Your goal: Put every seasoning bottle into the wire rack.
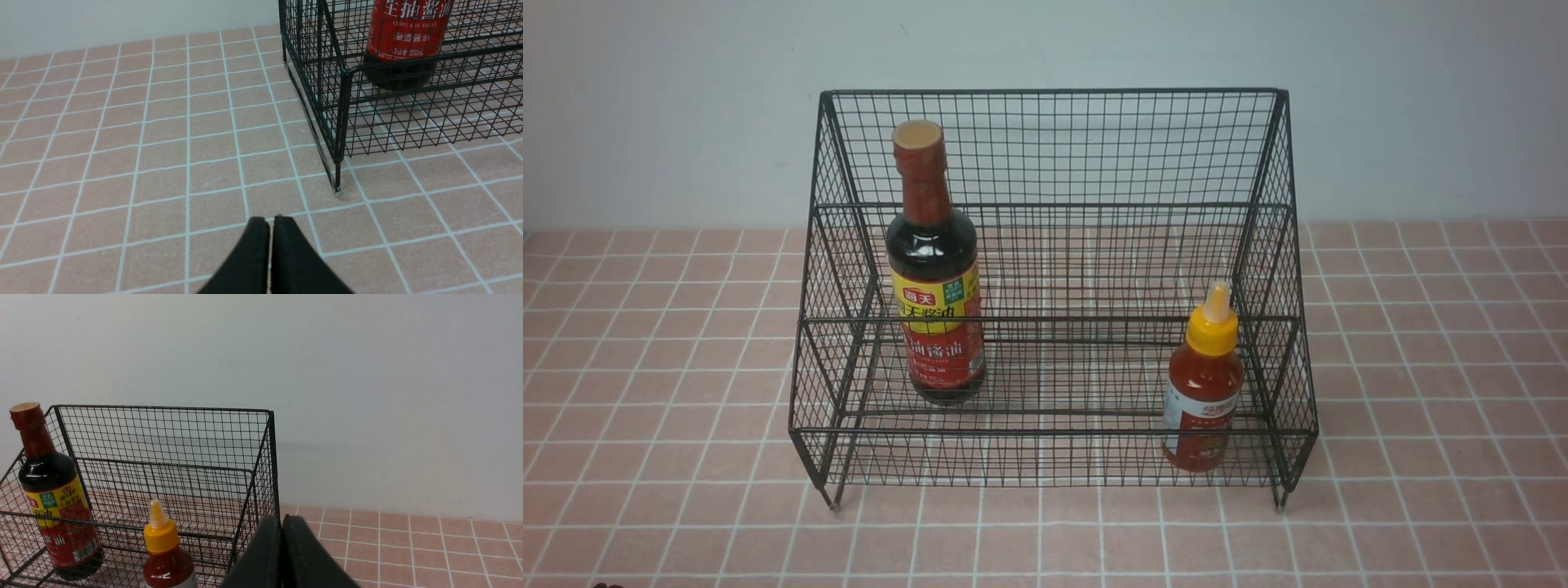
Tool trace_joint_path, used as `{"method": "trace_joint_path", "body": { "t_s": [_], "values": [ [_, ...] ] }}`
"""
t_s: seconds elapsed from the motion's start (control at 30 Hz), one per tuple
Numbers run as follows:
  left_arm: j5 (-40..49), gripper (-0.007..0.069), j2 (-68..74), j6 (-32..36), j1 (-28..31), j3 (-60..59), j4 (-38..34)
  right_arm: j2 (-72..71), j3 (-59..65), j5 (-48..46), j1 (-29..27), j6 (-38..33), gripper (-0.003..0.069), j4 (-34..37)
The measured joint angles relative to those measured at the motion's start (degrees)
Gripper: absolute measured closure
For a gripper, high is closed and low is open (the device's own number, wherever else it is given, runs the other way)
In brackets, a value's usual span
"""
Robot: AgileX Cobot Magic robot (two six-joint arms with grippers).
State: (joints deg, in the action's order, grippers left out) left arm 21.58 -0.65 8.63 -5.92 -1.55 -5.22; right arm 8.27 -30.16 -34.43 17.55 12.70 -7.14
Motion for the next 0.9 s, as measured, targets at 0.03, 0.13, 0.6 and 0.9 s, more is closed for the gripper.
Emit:
{"method": "trace_joint_path", "body": {
  "t_s": [0.03,0.13,0.6,0.9],
  "values": [
    [0.00,0.0631,0.00,0.00,0.00,0.00,0.00,0.00,0.00,0.00,0.00,-0.04,0.0669,-0.17],
    [0.00,0.0631,0.00,0.00,0.00,0.00,0.00,0.00,0.00,0.52,0.00,-0.76,0.0669,0.34],
    [0.00,0.0631,0.00,0.00,0.00,0.00,0.00,-0.13,0.24,5.02,-0.69,-14.39,0.0669,10.37],
    [0.00,0.0631,0.00,0.00,0.00,0.00,0.00,-1.38,12.65,10.63,-16.65,-16.34,0.0669,10.43]
  ]
}}
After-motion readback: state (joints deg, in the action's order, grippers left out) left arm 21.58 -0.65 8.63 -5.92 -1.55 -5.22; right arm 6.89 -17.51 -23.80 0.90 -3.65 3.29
